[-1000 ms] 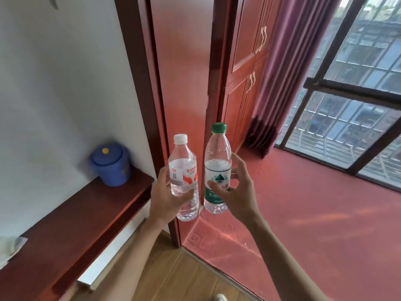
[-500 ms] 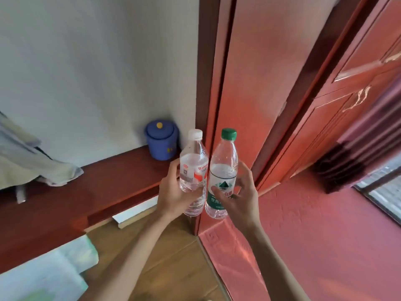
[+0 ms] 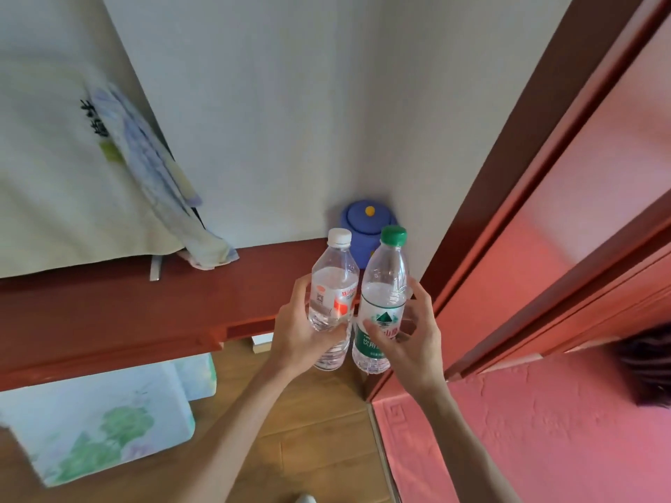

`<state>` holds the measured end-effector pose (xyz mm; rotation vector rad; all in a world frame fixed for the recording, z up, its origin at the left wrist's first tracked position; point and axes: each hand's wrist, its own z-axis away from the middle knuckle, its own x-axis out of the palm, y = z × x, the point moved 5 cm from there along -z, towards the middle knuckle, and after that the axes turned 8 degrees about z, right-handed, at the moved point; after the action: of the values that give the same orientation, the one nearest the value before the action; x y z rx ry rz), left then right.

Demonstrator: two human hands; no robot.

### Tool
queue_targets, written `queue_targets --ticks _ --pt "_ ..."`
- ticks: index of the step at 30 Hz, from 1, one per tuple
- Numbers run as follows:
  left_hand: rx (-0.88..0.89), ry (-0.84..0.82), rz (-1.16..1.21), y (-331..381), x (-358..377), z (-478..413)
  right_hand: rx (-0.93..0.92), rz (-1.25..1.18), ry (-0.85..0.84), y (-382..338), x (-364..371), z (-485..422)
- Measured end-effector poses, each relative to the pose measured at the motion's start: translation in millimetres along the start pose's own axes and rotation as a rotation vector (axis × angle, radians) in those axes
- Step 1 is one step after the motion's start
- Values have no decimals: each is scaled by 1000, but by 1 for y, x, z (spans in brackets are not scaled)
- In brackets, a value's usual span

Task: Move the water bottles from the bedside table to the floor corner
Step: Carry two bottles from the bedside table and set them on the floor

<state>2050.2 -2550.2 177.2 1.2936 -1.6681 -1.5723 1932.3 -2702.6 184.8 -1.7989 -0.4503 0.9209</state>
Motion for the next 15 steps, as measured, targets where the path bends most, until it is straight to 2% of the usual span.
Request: queue_targets --ticks 8,15 --pt "-49 57 -3 -21 -22 6 -5 28 -61 5 21 -2" --pt "-78 119 -111 -29 -13 13 -5 43 -161 27 24 -17"
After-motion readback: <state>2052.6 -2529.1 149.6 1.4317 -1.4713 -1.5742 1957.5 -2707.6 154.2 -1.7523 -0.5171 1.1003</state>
